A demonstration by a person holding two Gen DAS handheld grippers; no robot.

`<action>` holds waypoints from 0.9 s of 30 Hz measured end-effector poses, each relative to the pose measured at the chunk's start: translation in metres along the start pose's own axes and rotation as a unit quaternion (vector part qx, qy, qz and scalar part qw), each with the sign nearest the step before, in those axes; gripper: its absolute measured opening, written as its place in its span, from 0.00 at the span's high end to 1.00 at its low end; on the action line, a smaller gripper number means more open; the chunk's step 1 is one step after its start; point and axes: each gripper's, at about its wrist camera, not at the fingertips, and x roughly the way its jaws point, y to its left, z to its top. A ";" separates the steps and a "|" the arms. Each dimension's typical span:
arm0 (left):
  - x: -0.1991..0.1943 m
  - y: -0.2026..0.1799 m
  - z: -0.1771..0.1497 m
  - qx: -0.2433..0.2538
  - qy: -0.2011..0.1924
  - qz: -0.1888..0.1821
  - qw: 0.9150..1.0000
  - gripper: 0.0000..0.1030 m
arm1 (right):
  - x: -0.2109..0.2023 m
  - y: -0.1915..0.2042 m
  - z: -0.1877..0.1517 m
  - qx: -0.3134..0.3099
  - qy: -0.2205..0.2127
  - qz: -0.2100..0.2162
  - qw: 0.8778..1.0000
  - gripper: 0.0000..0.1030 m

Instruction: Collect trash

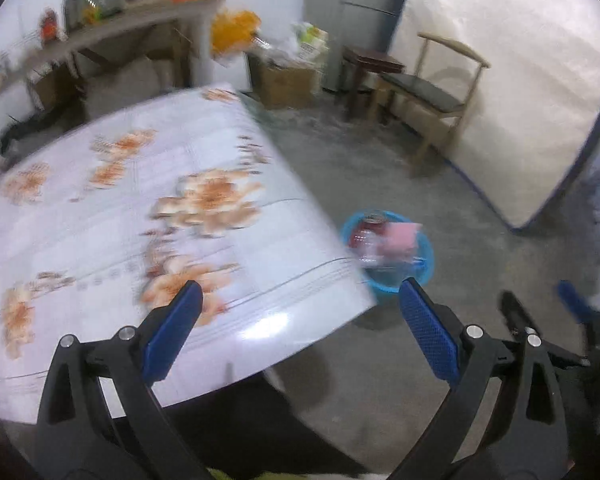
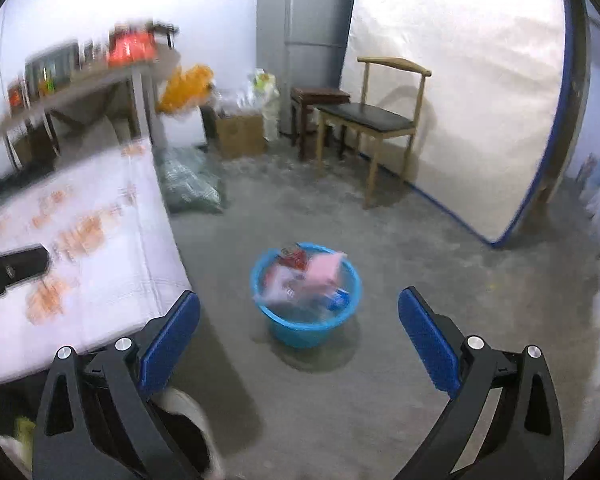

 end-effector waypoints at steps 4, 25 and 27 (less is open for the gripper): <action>-0.004 0.007 -0.019 0.006 0.000 0.060 0.998 0.08 | 0.001 0.003 -0.013 0.006 0.032 -0.020 0.999 0.06; 0.004 0.023 -0.031 -0.015 0.022 0.109 0.994 0.08 | 0.009 0.002 -0.012 0.042 0.050 -0.042 0.997 0.06; 0.004 0.023 -0.032 -0.015 0.022 0.108 0.994 0.08 | 0.009 0.002 -0.012 0.041 0.050 -0.043 0.997 0.06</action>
